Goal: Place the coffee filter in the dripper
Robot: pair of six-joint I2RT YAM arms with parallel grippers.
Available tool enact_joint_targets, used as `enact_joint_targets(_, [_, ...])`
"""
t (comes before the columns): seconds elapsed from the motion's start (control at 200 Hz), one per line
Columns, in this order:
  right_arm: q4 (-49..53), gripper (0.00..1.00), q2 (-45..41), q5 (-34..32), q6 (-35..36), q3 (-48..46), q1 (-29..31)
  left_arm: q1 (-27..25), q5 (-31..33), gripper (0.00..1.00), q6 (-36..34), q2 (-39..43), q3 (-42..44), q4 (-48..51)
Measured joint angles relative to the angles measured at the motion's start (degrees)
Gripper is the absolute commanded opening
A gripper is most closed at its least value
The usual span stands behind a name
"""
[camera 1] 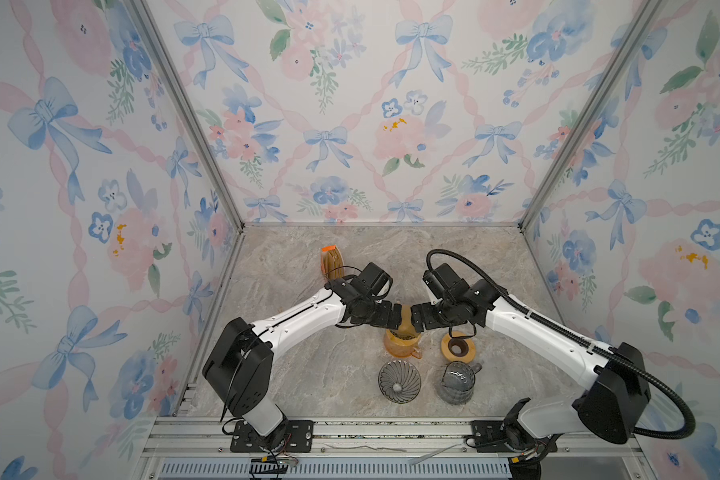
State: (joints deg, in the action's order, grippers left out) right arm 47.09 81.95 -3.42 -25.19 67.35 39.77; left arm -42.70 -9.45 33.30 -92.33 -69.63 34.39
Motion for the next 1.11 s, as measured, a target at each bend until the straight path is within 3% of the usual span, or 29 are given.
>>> enact_joint_targets(1.105, [-1.9, 0.96, -0.3, 6.0, 1.6, -2.1, 1.4, 0.4, -0.5, 0.98, -0.3, -2.3, -1.3, 0.0])
